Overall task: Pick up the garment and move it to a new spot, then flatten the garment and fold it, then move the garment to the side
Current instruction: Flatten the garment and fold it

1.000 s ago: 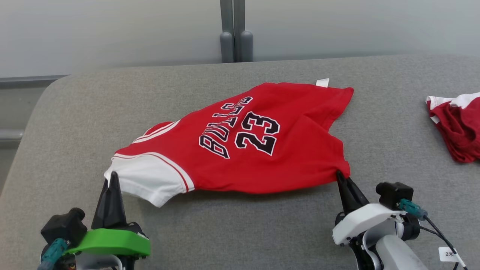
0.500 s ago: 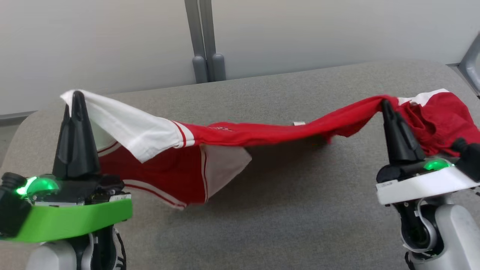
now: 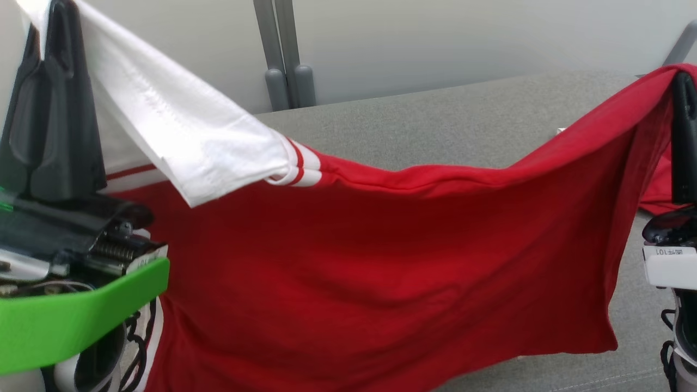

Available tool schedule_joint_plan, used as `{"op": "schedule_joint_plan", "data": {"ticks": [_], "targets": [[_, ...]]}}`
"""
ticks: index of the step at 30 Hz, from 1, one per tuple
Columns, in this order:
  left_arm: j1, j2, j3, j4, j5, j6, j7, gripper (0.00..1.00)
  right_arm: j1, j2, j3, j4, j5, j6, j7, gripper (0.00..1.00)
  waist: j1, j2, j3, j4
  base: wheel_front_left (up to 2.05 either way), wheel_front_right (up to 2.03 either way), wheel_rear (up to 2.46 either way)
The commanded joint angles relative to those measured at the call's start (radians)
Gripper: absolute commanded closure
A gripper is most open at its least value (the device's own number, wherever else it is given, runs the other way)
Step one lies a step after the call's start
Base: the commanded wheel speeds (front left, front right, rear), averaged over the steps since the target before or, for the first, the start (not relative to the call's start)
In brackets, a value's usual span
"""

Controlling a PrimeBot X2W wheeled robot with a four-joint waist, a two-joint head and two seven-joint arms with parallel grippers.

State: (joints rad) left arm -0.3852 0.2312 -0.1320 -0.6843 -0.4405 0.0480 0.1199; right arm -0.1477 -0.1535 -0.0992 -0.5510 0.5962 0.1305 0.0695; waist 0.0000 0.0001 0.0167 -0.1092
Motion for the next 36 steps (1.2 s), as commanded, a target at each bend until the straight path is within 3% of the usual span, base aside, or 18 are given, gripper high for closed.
{"op": "schedule_joint_plan", "data": {"ticks": [1, 7, 11, 18, 26, 32, 36], "targets": [[-0.031, 0.005, -0.004, 0.011, -0.001, -0.004, 0.014, 1.0, -0.019, -0.002, -0.007, -0.01, -0.007, 0.0, 0.009, 1.0, 0.0, -0.0001, 0.039, 0.004, 0.0, 0.0, 0.0], [-0.211, 0.028, -0.017, 0.152, -0.013, -0.038, 0.061, 1.0, -0.145, -0.006, 0.033, 0.052, -0.02, 0.0, 0.045, 1.0, 0.0, -0.0001, 0.155, 0.017, 0.0, 0.0, 0.0], [-0.423, 0.043, -0.027, 0.332, 0.023, -0.076, 0.048, 1.0, -0.368, -0.029, 0.052, 0.229, -0.038, 0.0, 0.039, 1.0, 0.0, -0.0001, 0.248, 0.022, 0.0, 0.0, 0.0], [-0.835, 0.029, -0.069, 0.735, 0.13, -0.113, -0.065, 1.0, -0.879, -0.024, 0.118, 0.695, -0.151, 0.0, -0.082, 1.0, 0.0, -0.0001, 0.36, 0.013, 0.0, 0.0, 0.0], [-1.128, -0.014, -0.09, 1.163, 0.236, -0.063, -0.309, 1.0, -1.261, 0.065, 0.104, 1.232, -0.343, 0.0, -0.288, 1.0, 0.0, -0.0001, 0.452, 0.016, 0.0, 0.0, 0.0], [-1.082, -0.035, -0.076, 1.322, 0.213, -0.068, -0.377, 1.0, -1.267, 0.096, 0.102, 1.444, -0.366, 0.0, -0.333, 1.0, 0.0, -0.0001, 0.55, 0.042, 0.0, 0.0, 0.0], [-1.008, -0.041, -0.04, 1.32, 0.181, -0.092, -0.386, 1.0, -1.208, 0.098, 0.12, 1.475, -0.345, 0.0, -0.336, 1.0, 0.0, -0.0001, 0.588, 0.055, 0.0, 0.0, 0.0]]}}
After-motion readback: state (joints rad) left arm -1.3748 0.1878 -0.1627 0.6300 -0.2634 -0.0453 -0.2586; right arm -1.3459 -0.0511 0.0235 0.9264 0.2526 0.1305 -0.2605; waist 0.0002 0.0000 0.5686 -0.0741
